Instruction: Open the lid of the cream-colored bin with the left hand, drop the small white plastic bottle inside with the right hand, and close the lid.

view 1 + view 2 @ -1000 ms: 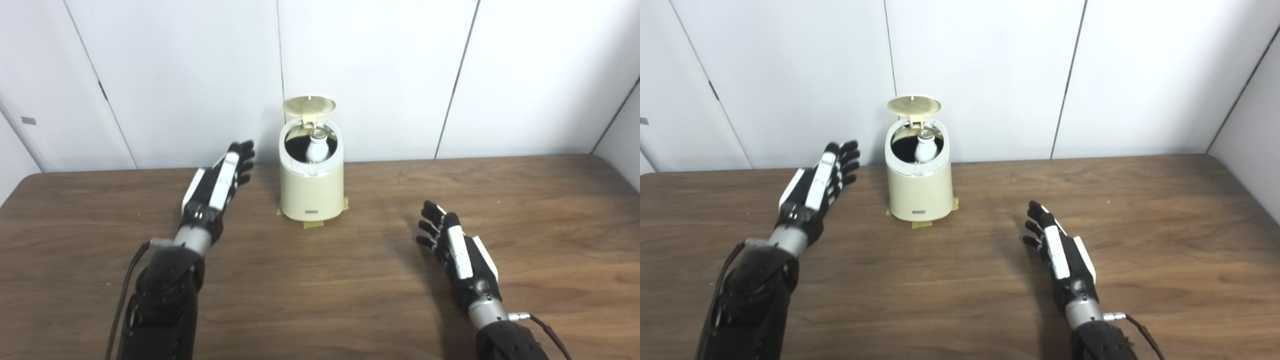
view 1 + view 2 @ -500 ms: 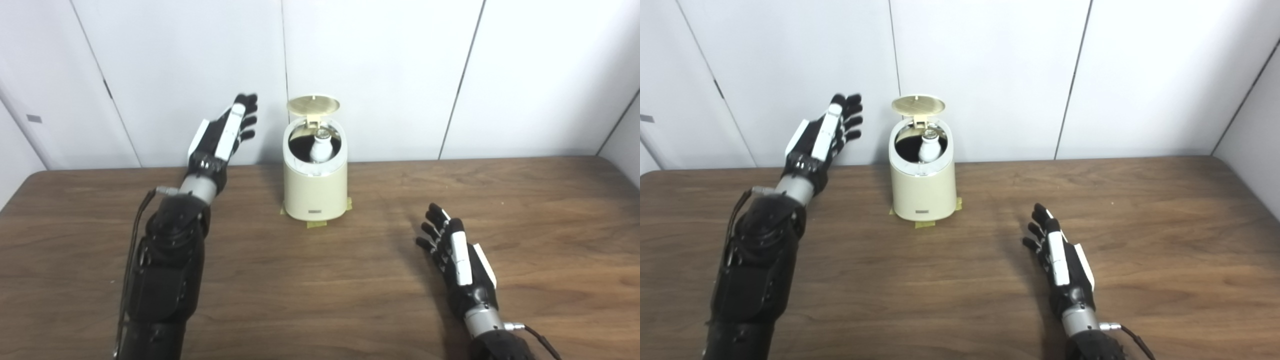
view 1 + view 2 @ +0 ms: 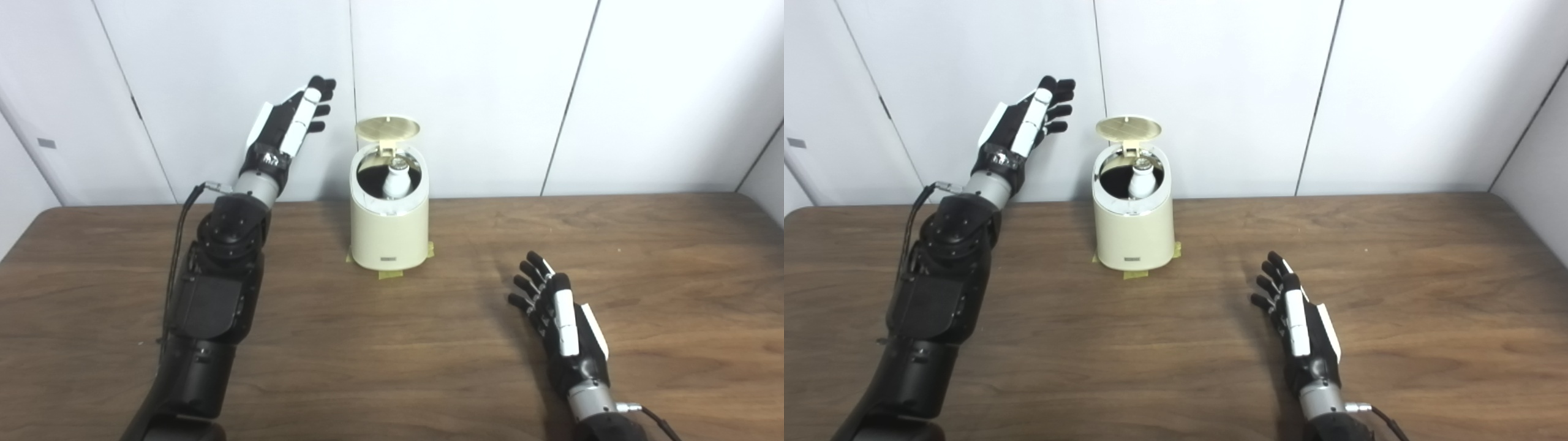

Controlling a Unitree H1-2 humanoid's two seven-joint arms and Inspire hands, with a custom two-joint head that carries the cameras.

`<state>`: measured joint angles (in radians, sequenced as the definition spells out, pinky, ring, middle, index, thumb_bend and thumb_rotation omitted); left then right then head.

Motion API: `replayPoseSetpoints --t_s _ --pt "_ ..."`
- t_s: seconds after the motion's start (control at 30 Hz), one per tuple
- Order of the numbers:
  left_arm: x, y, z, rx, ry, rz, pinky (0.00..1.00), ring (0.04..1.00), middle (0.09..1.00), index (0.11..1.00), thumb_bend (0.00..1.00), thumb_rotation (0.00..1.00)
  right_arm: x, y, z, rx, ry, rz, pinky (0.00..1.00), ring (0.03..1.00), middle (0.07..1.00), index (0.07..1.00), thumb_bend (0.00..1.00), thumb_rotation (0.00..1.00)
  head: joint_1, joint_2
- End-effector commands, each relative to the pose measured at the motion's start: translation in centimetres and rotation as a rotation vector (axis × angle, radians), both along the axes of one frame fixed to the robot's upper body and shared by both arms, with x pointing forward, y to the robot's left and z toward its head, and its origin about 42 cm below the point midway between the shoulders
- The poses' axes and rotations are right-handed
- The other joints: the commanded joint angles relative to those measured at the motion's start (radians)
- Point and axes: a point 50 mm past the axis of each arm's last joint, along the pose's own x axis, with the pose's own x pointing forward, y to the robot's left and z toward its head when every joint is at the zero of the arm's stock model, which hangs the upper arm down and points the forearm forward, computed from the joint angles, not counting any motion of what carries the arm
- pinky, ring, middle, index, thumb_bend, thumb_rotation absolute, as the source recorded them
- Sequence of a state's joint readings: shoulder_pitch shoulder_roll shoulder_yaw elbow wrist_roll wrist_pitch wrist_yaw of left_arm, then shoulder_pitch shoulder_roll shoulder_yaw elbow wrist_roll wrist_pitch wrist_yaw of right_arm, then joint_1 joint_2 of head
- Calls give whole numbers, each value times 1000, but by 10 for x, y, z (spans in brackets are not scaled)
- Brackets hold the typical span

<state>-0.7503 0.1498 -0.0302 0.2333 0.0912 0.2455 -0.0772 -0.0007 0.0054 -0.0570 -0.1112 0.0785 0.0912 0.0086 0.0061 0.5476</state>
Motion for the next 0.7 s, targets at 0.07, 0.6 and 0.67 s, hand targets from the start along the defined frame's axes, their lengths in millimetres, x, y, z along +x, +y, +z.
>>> replayPoseSetpoints --t_s 0.07,0.6,0.67 --pt "10 -12 43 33 -116 -23 879 893 912 909 579 1000 6 0 14 4 -106 8 856 918 929 914 609 1000 -5 1" --pt "21 -24 49 216 -152 -61 844 875 870 860 540 958 11 -8 25 -108 -186 -14 843 905 917 916 648 990 -11 -8" --pt "21 -24 48 239 -156 -61 835 870 851 849 528 962 12 -9 26 -122 -187 -17 833 905 916 911 663 983 -12 -9"
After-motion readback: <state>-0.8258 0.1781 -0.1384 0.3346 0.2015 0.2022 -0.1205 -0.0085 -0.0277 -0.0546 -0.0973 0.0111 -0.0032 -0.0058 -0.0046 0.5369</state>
